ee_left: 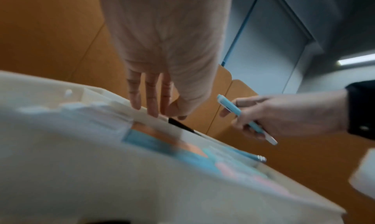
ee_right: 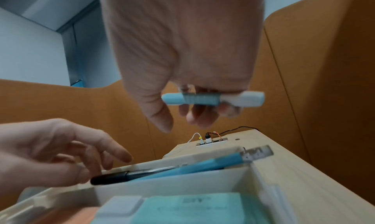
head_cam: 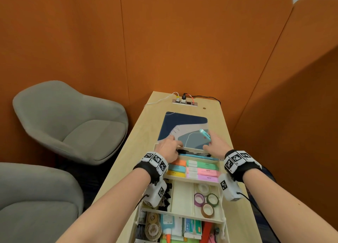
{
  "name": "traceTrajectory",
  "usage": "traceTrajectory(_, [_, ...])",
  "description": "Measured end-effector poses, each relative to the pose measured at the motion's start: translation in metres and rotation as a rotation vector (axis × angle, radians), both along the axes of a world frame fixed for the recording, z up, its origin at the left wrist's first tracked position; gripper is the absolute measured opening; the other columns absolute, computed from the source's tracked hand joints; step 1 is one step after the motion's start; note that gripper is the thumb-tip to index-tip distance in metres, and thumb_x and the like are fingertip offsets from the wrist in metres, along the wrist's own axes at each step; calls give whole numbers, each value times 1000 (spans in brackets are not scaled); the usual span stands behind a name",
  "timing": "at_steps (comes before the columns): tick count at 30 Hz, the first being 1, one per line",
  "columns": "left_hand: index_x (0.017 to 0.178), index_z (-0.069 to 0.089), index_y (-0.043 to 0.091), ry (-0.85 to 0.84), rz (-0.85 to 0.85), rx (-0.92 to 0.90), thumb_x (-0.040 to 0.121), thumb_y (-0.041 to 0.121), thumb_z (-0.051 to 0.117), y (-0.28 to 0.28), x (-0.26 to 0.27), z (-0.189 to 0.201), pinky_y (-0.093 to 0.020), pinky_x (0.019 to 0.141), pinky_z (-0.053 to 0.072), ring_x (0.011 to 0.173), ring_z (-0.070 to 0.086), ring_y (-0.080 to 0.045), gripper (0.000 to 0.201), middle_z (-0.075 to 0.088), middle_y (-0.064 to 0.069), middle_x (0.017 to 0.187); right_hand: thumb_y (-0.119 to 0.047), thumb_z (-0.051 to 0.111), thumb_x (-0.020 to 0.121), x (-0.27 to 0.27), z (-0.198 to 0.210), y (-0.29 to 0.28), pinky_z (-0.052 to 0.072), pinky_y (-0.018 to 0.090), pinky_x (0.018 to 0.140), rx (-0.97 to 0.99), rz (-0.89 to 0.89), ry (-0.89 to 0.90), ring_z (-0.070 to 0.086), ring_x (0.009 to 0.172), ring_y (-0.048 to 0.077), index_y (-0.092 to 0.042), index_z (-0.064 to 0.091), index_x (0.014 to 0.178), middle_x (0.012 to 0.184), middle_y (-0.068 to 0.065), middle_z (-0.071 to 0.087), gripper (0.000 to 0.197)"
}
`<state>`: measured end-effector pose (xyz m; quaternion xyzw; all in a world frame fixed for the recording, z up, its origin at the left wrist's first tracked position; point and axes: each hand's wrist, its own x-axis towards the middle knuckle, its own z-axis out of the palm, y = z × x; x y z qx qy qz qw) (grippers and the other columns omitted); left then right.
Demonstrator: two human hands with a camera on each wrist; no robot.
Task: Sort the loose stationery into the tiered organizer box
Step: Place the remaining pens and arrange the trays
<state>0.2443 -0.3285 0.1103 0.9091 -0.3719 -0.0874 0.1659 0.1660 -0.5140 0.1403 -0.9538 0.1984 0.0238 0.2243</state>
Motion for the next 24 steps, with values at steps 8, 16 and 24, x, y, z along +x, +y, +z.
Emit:
traceTrajectory(8, [125,62,26,-34,-80,-27,97,11,45,-2,1,-3,-26,83,40,106,53,-24,36,50,-3,118,-5,44,92,7,-16,7,39,39,98,-98,73,38,45,105,26,-20,54,126,114,10,42,38])
traceTrajectory(16, [109,67,20,-22,5,-101,92,9,54,0,6,-5,-27,88,45,103,57,-20,24,62,-2,113,-2,55,84,3,-19,16,48,35,88,-157,129,-68,56,95,17,-25,57,97,100,-3,64,26])
traceTrajectory(24, [107,55,22,-91,12,-179,88,17,61,-1,4,-9,-31,83,47,100,54,-18,21,49,3,110,-10,52,93,-2,-28,17,44,30,89,-189,167,-104,51,101,19,-23,66,112,101,0,51,27])
